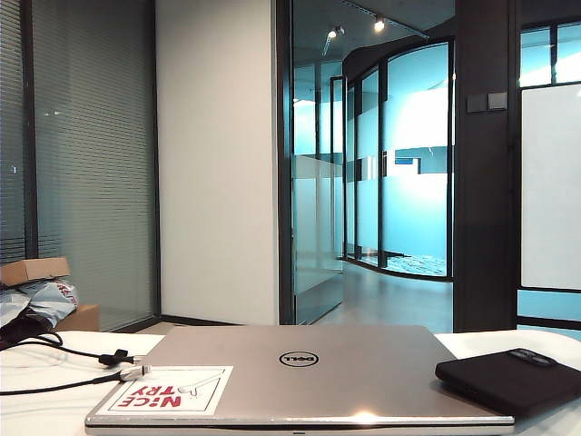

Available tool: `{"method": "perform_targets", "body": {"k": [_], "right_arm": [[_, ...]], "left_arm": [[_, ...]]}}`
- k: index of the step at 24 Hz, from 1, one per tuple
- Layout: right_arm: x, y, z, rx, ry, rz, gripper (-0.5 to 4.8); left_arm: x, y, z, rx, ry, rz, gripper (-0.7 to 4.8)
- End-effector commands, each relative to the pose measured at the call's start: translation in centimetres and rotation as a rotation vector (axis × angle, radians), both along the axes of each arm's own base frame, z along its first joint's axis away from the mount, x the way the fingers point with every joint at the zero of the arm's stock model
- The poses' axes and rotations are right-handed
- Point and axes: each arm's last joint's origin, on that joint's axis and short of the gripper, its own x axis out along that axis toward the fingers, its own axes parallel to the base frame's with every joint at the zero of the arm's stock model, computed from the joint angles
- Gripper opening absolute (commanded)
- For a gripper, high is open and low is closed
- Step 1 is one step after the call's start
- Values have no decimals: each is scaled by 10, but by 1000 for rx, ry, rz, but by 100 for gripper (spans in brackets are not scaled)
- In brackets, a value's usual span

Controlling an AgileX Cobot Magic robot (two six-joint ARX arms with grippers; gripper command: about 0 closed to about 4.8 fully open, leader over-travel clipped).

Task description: Pick up the charging cable and the phone, plug the charging cable into the charging port on the phone, and finally place them back on the table.

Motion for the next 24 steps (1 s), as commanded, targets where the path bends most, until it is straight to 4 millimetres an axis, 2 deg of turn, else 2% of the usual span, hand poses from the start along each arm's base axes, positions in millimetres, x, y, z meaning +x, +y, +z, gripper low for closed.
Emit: {"method": "perform_targets", "body": {"k": [1,6,12,19,24], "right_arm": [[5,0,16,4,-17,6,-2],[15,2,28,0,-2,47,-2],[16,11,28,-2,6,142,-3],[12,32,27,-5,24,311,-3],[10,52,19,-22,94,465,-2]], "left_arm": [[6,0,7,14,-9,3,-6],[19,1,10,23,49,4,-6],[34,-1,11,23,83,-18,-6],[51,-16,7,55,136,-117,-6],[65,-32,-5,107,207,-208,-6]]}}
